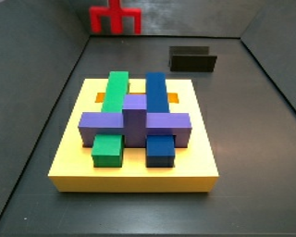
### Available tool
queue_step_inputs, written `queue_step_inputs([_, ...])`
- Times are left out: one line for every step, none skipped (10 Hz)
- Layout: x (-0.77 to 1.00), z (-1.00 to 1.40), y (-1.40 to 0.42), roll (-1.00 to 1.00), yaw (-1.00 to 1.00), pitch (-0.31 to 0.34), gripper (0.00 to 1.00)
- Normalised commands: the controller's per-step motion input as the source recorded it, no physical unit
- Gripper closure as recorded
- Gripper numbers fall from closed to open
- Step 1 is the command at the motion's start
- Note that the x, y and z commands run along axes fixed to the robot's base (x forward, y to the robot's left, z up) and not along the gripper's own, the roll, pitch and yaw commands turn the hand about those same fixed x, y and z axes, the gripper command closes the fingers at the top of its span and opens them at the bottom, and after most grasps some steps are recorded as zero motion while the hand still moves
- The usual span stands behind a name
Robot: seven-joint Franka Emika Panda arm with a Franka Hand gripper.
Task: Pick up the red object. Move up. Move to above the board. Insert the red object.
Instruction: Move up.
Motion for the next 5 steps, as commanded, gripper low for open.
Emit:
queue_step_inputs([-0.09, 0.4, -0.03, 0.05, 0.01, 0.055, 1.0])
queue_step_inputs([-0.09, 0.4, -0.03, 0.05, 0.01, 0.055, 1.0])
queue_step_inputs([-0.06, 0.29, -0.02, 0.07, 0.02, 0.041, 1.0])
queue_step_inputs([-0.07, 0.28, -0.02, 0.07, 0.02, 0.046, 1.0])
queue_step_inputs([-0.06, 0.23, -0.02, 0.08, 0.01, 0.052, 1.0])
